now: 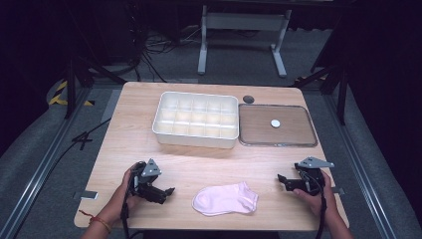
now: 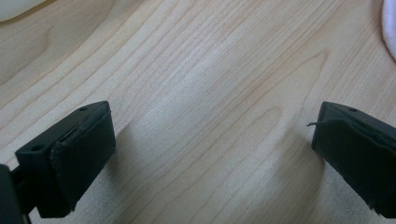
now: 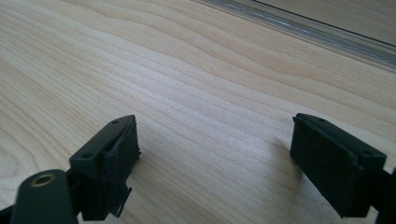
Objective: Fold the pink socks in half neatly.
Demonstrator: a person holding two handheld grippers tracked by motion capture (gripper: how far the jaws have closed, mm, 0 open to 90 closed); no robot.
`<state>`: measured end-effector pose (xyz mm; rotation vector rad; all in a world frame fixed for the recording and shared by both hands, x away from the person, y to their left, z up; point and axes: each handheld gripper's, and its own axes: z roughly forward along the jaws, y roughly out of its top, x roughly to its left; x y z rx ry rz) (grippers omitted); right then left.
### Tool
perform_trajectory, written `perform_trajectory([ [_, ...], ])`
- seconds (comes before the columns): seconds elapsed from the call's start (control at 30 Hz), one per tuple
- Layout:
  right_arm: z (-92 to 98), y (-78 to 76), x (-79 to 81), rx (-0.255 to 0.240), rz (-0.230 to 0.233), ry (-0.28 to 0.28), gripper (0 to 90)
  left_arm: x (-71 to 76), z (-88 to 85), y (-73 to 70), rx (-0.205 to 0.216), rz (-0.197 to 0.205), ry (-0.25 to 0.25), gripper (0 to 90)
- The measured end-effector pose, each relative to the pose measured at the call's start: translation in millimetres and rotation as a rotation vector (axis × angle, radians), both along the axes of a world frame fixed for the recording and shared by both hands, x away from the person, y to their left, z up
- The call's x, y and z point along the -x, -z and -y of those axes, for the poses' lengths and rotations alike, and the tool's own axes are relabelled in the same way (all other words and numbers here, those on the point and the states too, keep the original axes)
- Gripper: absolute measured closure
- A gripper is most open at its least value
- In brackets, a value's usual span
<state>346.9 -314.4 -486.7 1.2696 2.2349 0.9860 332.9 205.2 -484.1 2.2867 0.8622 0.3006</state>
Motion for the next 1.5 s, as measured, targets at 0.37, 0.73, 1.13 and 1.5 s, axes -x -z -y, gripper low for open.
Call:
perform_trajectory([
  [0.37,0.1,0.0,-0.1,0.0,0.0,-0.001,15.7,3.2,-2.3,0.4,0.003,0.006,0.011,0.3],
  [0.73,0.1,0.0,-0.1,0.0,0.0,-0.001,15.7,1.2,-7.8,-0.2,-0.003,0.004,0.058,0.2],
  [1.13,1.4,-0.1,0.4,-0.003,-0.001,-0.007,16.1,1.4,-8.1,-0.1,-0.003,0.008,0.057,0.3],
  [1.5,6.0,-12.8,10.5,-0.06,0.05,-0.049,24.1,1.8,-8.4,-0.2,-0.007,0.011,0.055,0.3],
])
